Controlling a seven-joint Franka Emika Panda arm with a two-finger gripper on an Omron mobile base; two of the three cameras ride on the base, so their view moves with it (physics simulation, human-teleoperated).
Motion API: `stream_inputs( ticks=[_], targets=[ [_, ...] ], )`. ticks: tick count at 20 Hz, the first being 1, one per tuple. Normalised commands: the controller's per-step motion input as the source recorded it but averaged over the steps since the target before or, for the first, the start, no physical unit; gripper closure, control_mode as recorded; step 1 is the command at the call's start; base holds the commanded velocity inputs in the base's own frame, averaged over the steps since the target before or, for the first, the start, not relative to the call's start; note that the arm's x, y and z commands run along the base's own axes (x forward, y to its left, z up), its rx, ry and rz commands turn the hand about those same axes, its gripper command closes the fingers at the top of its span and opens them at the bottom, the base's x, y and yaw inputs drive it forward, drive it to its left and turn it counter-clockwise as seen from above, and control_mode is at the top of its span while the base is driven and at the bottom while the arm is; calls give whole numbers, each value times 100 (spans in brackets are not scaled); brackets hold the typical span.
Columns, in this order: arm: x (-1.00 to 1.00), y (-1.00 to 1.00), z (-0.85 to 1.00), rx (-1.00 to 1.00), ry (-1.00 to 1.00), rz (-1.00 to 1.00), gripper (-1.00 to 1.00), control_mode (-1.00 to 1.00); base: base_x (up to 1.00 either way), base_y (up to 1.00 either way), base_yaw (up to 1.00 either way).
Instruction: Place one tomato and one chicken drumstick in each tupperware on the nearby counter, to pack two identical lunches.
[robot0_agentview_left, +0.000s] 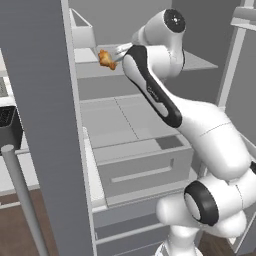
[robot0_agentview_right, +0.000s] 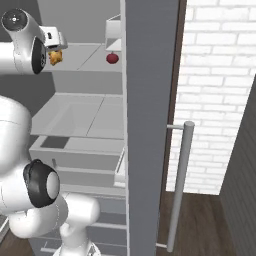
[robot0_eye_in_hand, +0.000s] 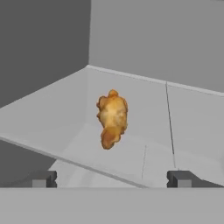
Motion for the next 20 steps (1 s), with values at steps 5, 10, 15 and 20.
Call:
stream_inputs(
  ticks=[5, 10, 15, 20],
  targets=[
    [75, 33, -18, 0, 5, -1, -100, -100, 0, 0, 0],
    [62, 22, -6, 0, 2, 0, -100, -100, 0, 0, 0],
    [45, 1, -25, 0, 5, -2, -100, -100, 0, 0, 0],
    [42, 0, -26, 0, 6, -2, -100, -100, 0, 0, 0]
  ],
)
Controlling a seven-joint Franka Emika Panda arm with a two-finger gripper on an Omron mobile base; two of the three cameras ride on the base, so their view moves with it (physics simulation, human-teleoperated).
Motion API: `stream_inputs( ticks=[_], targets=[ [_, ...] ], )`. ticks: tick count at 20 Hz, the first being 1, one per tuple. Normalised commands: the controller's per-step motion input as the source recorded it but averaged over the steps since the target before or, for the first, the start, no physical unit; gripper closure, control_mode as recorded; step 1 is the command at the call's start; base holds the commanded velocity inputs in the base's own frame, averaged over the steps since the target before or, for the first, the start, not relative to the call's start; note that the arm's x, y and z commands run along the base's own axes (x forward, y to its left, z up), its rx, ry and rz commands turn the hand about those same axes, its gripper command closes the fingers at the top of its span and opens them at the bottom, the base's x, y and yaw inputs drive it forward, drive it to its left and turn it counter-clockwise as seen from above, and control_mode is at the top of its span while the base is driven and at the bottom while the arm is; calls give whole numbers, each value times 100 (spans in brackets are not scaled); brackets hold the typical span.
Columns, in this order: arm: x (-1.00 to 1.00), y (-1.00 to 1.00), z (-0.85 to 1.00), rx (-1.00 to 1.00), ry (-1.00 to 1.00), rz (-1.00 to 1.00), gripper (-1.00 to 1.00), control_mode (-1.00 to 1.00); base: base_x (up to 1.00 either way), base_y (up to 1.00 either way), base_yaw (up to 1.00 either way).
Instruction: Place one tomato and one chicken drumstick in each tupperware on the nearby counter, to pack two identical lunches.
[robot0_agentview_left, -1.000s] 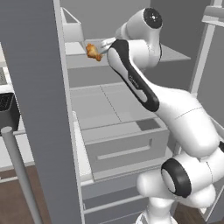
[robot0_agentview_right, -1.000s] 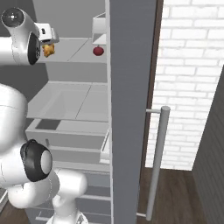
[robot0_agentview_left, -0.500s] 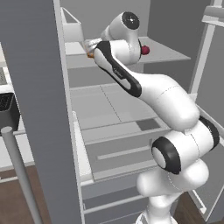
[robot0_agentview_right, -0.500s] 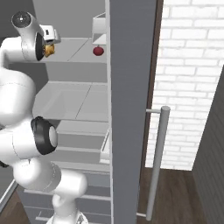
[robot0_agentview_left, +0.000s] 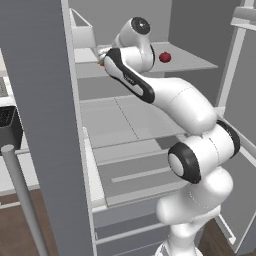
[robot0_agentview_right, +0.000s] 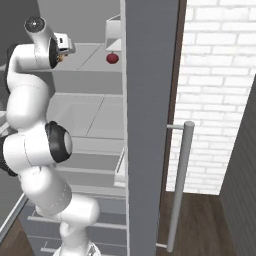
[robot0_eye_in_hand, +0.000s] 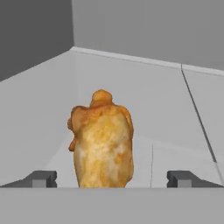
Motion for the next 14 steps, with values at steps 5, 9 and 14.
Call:
stream_inputs(
  ticks=[5, 9, 14],
  targets=[
    [31, 16, -29, 0, 10, -1, -100, -100, 0, 0, 0],
    [16, 4, -57, 0, 14, -1, 100, -100, 0, 0, 0],
    [5, -4, -41, 7, 2, 0, 100, -100, 0, 0, 0]
  ],
)
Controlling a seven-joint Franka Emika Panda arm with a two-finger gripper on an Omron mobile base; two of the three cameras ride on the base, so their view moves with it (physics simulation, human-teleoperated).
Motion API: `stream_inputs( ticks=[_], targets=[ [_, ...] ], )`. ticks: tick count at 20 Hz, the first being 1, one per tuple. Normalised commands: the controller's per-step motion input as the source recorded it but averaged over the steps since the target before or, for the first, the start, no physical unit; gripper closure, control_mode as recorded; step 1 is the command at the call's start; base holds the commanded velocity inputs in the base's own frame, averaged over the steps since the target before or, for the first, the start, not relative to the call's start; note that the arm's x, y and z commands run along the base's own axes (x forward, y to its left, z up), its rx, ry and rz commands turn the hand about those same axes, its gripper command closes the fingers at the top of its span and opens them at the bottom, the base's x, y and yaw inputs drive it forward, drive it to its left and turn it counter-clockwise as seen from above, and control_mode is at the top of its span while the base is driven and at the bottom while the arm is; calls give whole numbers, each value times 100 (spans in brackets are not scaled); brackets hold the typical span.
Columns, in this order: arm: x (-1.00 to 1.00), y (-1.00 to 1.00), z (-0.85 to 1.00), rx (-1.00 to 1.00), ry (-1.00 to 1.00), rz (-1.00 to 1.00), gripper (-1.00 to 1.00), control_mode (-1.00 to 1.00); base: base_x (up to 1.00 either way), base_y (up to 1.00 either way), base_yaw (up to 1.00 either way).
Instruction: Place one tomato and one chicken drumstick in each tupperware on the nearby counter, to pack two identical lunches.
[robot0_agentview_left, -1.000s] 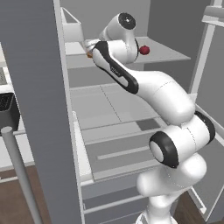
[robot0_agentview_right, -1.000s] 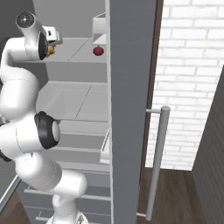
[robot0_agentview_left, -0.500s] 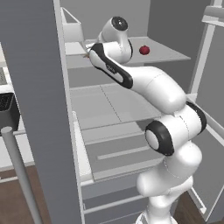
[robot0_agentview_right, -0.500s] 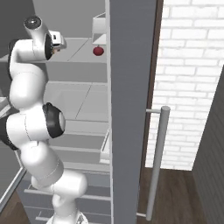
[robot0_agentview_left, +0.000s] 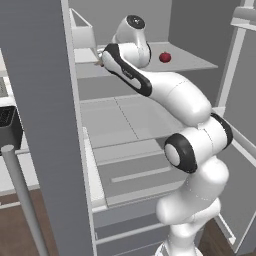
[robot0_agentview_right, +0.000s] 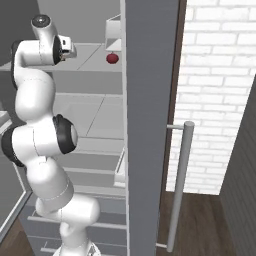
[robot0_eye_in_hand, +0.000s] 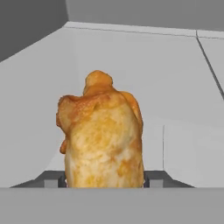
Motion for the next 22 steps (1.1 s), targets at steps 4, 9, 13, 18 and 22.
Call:
stream_inputs(
  ticks=[4, 9, 13, 18, 22],
  targets=[
    [0, 0, -3, 0, 0, 0, 100, -100, 0, 0, 0],
    [-80, -3, 0, 1, -7, -1, 100, -100, 0, 0, 0],
    [-100, -34, 0, 7, -26, -10, 100, -100, 0, 0, 0],
    [-100, -47, 2, 12, -31, -12, 100, -100, 0, 0, 0],
    [-100, -48, -17, 11, -12, -11, 100, -100, 0, 0, 0]
  ],
)
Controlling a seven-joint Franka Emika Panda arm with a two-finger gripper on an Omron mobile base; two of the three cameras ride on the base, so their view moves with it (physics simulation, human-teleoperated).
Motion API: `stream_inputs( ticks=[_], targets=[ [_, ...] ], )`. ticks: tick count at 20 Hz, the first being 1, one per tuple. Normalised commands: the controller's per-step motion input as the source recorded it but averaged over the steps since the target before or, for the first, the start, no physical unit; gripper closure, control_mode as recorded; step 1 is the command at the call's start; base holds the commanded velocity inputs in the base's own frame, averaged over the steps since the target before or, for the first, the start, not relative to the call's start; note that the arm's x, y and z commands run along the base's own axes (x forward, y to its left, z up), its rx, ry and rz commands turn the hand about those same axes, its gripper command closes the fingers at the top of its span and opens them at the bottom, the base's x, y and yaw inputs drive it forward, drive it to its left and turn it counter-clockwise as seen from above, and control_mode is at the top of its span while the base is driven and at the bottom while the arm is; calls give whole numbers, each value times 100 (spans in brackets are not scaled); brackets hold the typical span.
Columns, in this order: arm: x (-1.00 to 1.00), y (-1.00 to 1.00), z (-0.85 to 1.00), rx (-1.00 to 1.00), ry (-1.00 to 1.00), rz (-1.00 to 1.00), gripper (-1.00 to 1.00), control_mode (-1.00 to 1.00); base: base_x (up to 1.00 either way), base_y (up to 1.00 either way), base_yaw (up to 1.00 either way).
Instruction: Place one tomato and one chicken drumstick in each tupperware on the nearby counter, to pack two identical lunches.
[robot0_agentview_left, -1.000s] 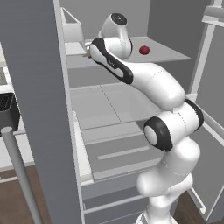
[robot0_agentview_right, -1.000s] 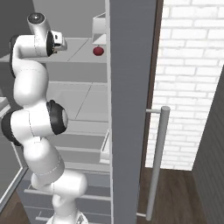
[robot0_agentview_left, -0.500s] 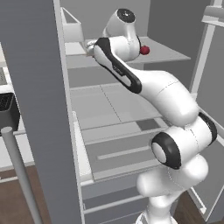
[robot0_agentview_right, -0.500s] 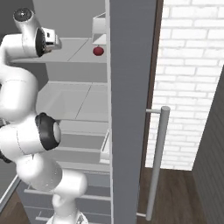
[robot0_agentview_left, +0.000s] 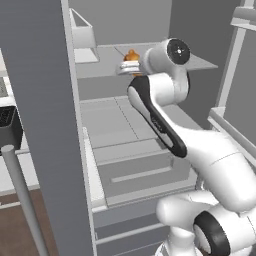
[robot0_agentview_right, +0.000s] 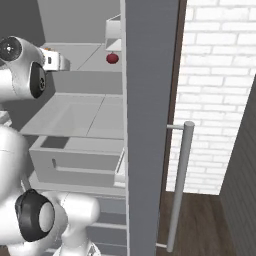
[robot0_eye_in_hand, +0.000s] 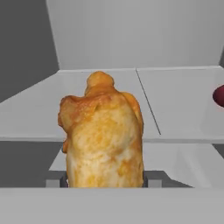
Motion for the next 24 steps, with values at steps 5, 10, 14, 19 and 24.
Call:
stream_inputs(
  ticks=[5, 10, 14, 19, 24],
  targets=[
    [-100, -40, -70, 7, -1, -8, 100, -100, 0, 0, 0],
    [-100, -45, -77, 9, 9, -7, 100, -100, 0, 0, 0],
    [-86, -61, -100, 13, 41, -10, 100, -100, 0, 0, 0],
    [-6, -6, -50, 0, 21, -2, 100, -100, 0, 0, 0],
    [-28, 1, -27, -1, 29, 0, 100, -100, 0, 0, 0]
  ],
)
